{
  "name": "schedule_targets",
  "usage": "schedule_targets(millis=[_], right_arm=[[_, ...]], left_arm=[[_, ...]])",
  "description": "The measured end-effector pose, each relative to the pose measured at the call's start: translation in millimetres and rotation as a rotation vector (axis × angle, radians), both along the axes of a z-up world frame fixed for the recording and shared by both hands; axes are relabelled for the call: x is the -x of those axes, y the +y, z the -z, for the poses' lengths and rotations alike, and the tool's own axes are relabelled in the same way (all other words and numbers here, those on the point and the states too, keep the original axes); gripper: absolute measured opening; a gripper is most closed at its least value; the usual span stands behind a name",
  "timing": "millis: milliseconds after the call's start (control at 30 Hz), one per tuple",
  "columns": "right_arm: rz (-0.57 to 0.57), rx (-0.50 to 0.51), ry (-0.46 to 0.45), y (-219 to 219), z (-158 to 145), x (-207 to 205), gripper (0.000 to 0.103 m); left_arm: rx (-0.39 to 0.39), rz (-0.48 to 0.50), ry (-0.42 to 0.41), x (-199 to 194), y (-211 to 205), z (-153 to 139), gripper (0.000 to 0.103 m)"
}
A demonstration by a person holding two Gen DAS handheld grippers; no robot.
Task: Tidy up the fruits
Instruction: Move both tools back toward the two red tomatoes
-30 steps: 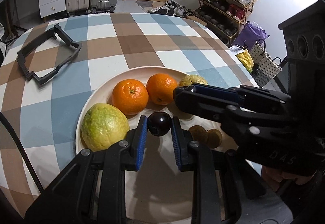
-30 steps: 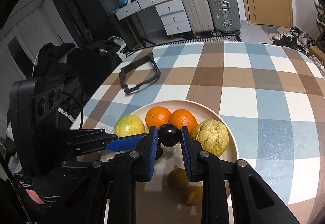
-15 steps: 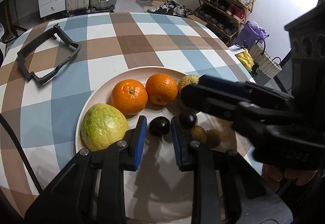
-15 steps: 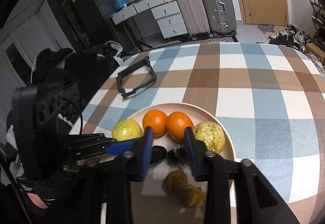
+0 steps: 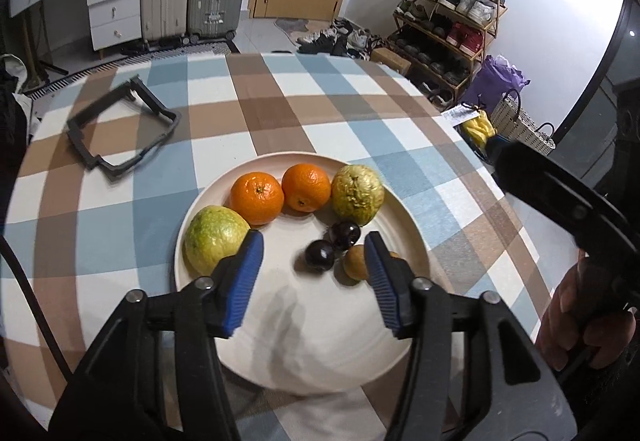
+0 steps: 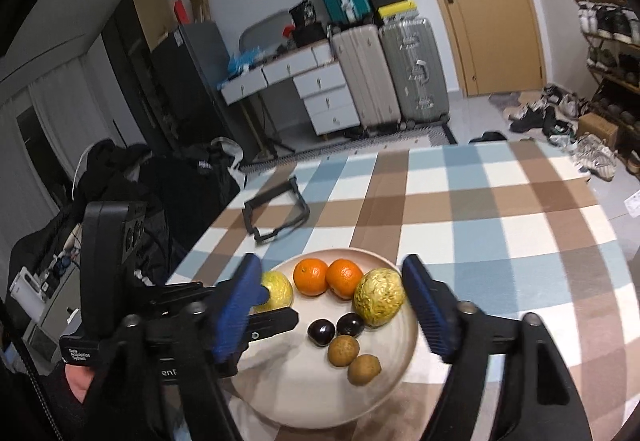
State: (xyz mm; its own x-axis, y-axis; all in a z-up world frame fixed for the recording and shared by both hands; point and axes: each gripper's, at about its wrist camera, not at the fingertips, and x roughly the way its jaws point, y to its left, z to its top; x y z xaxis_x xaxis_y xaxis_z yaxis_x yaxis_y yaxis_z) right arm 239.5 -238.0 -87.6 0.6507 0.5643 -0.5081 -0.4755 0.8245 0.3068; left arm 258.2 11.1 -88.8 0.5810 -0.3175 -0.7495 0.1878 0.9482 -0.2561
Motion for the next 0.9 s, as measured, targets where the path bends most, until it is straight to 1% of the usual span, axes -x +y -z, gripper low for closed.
schedule_targets(millis=[33,167,333,367,500,567,667,800,900], right_arm=[[0.006,-0.004,-0.013,-3.2,-3.5,5.6,0.084],[0.022,-0.017,-0.048,-14.0,-16.3,29.3,0.087],[0.040,-0.026,-0.084,-23.7,-28.3,58.7,0.097],[0.042,-0.026,-0.091,-25.4,-30.3,65.2,0.098],[0.044,-0.026,-0.110,-30.1,-35.0,88.3,0.100],[0.048,-0.024,-0.121,-31.3,-35.6,100.7,0.102],[0.050,-0.016,-0.136,-31.9,-34.6,116.8,0.102],[0.051,-0.002,-0.150,-31.8,-27.2,139.1,0.103],[0.036,0.011,-0.131,-30.5,-15.6,152.5,0.103]], left_arm=[[-0.007,-0.005,-0.013,6.6,-0.2,-6.1,0.054],[-0.023,-0.017,-0.050,27.4,-1.3,-24.2,0.063],[-0.038,-0.031,-0.098,56.0,-2.2,-45.0,0.072],[-0.040,-0.033,-0.103,60.7,-2.6,-47.8,0.074],[-0.046,-0.043,-0.128,83.4,-2.9,-59.1,0.077],[-0.055,-0.050,-0.146,95.4,-3.4,-63.9,0.081],[-0.074,-0.076,-0.174,116.2,-0.9,-69.3,0.082],[-0.058,-0.127,-0.191,142.2,10.2,-68.7,0.087],[-0.039,-0.153,-0.195,160.2,17.8,-64.9,0.088]])
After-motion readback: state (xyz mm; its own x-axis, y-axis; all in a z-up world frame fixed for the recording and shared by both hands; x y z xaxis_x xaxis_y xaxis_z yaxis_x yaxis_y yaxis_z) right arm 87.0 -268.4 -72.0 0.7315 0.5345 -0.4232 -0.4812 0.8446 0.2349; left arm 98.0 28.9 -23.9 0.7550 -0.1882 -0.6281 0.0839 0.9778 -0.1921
